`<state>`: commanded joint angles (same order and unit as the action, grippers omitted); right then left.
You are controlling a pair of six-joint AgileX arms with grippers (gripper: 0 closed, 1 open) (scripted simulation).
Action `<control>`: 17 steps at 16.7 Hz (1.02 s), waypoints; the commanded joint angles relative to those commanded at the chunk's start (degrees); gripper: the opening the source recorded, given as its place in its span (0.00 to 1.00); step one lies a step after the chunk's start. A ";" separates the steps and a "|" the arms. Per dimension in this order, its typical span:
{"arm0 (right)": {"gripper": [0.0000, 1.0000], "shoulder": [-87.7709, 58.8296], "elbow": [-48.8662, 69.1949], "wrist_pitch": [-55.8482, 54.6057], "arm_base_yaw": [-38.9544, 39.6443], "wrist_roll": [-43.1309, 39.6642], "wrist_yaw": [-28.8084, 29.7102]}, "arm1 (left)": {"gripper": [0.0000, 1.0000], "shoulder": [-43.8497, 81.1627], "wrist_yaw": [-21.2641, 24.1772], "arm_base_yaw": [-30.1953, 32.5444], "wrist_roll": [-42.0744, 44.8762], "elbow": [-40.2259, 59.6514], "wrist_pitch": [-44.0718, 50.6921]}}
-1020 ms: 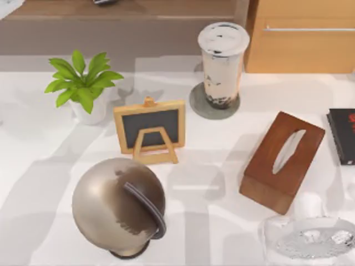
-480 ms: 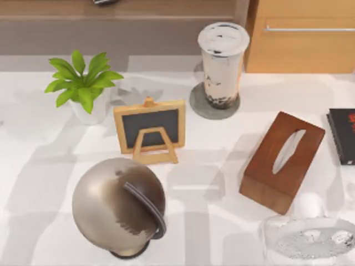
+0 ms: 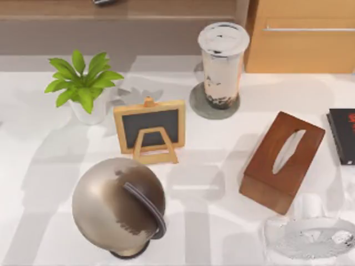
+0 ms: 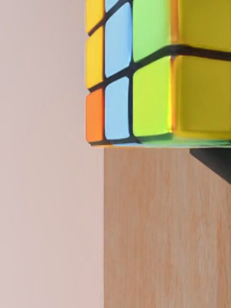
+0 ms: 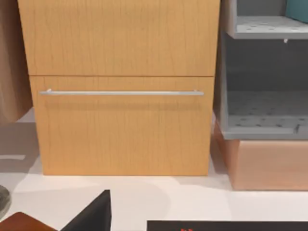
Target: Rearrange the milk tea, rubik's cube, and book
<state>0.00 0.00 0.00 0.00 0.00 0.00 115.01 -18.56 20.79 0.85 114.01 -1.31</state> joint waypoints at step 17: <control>1.00 0.00 0.00 0.00 0.00 0.00 0.00 | 1.00 0.00 0.00 0.00 0.00 0.00 0.00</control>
<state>0.00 0.00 0.00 0.00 0.00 0.00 115.01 -18.56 20.79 0.85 114.01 -1.31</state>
